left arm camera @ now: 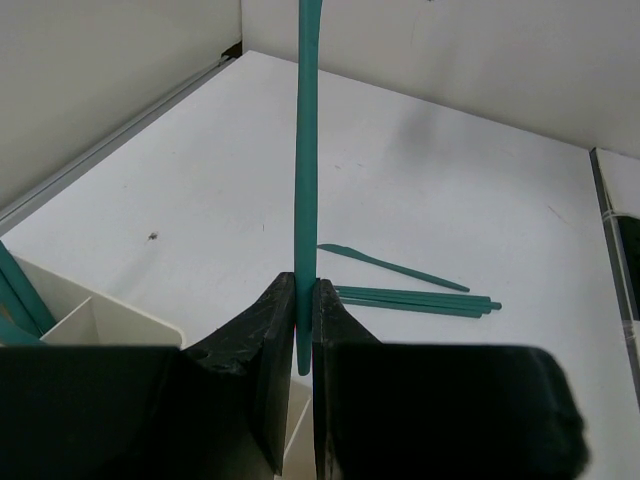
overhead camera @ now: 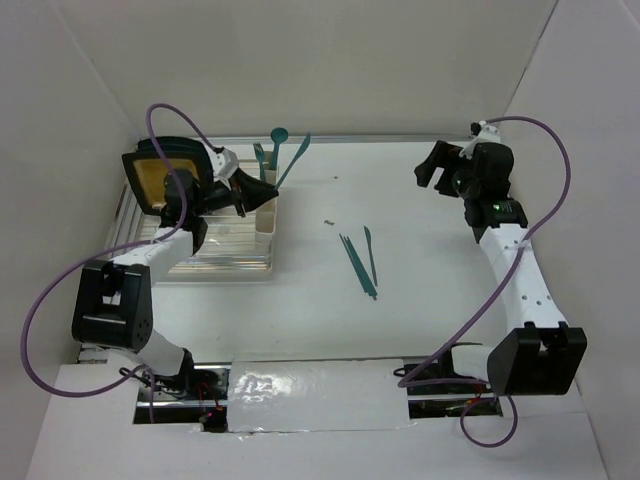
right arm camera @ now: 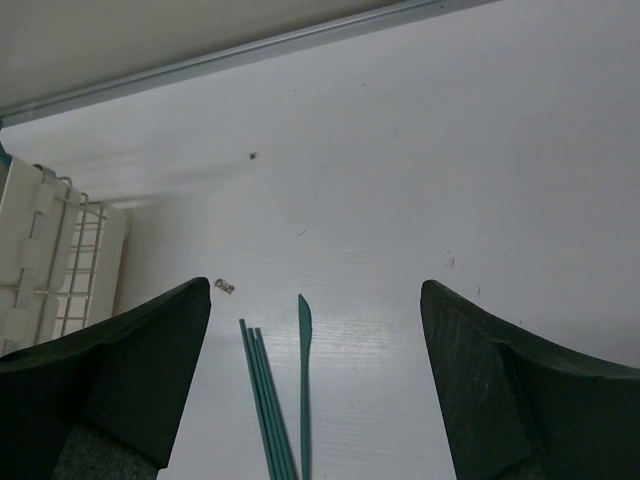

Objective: Sort the eating utensils into containers

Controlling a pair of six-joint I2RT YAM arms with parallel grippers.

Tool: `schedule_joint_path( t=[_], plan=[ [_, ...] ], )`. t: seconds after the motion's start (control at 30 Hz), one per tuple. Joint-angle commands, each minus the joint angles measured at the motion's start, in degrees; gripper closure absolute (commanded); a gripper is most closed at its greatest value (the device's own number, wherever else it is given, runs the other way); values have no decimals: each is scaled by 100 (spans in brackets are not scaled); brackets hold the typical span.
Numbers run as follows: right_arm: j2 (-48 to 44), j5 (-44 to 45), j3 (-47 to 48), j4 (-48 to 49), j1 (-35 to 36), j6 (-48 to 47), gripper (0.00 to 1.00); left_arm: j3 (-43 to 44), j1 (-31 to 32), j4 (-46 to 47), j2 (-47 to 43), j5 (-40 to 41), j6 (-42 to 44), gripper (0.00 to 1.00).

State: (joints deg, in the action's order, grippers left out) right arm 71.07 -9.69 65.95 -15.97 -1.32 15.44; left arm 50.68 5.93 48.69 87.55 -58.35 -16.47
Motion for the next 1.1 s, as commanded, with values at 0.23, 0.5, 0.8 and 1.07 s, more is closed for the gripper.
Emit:
schedule_joint_path(
  t=[0.23,0.5,0.8,1.07],
  plan=[
    [20,-1312,267,409,-8,178,8,-277,13,651,113,16,776,100],
    [680,-1334,585,743,911,152,16,-251,13,713,298,78,856,100],
    [2031,-448,1671,843,2477,197,20,-269,-92,748,324,-88,786,100],
    [3096,2,3010,534,2777,336,20,-172,-171,660,377,-247,865,100]
  ],
)
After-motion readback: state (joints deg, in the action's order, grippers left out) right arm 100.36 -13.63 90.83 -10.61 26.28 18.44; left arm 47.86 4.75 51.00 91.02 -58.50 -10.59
